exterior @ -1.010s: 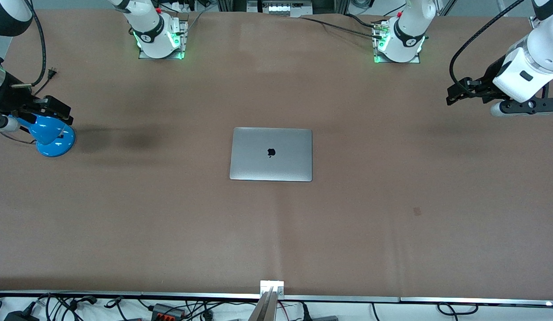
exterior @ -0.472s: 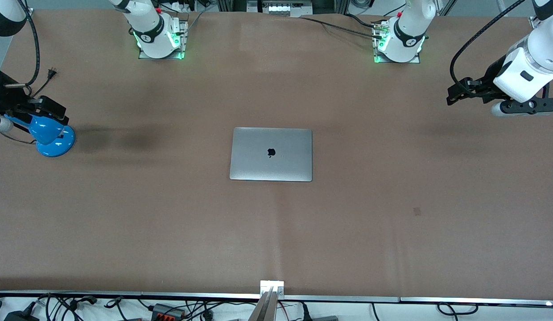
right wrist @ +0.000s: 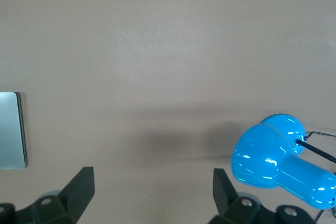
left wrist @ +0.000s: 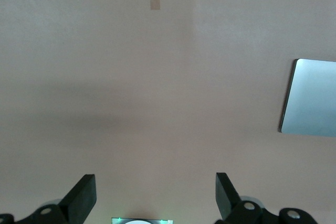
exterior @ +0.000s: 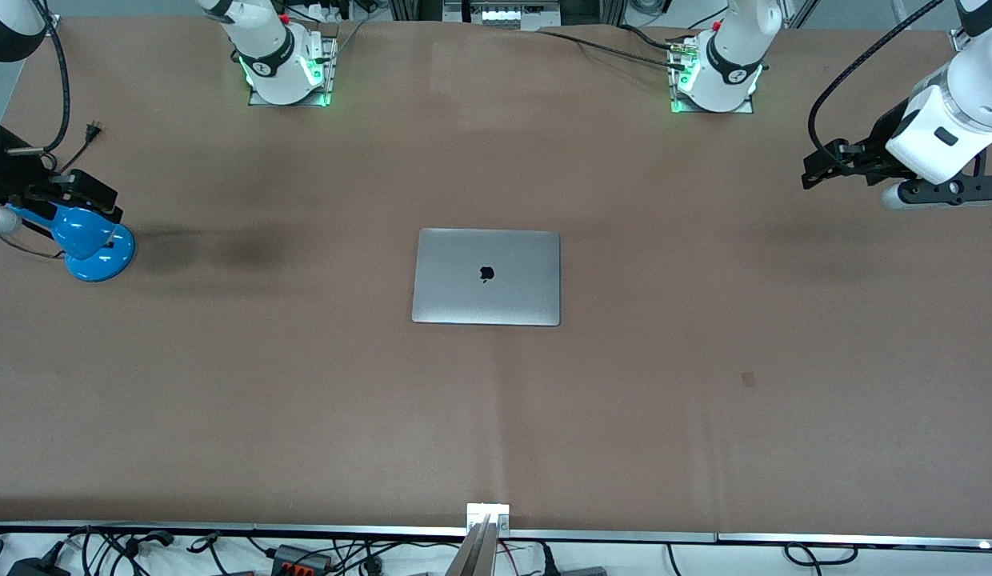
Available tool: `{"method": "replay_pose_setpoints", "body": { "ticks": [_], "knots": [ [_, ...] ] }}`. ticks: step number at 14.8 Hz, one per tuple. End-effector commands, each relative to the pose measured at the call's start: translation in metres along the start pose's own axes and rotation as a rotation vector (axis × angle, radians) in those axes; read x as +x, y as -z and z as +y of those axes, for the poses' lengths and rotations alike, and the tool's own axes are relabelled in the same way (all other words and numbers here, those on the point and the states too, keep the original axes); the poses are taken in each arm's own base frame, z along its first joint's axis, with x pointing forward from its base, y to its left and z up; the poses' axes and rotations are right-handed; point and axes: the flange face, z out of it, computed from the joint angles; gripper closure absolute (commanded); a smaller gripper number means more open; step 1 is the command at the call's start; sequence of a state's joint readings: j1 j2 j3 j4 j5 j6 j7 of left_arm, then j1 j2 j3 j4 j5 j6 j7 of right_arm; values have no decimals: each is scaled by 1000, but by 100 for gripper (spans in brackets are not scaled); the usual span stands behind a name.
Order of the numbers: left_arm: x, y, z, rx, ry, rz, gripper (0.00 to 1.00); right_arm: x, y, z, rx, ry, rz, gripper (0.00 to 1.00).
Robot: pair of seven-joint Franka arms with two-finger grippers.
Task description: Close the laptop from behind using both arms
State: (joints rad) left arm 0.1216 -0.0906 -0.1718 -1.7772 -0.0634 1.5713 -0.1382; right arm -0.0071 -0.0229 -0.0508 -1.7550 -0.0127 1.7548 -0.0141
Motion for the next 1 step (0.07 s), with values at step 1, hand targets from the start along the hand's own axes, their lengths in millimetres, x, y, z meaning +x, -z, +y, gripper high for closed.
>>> {"method": "replay_pose_setpoints", "body": {
  "ticks": [1],
  "knots": [
    [-5,6,-2,18,7,4,0,-8,7,-3,13,15,4,0]
  ]
}}
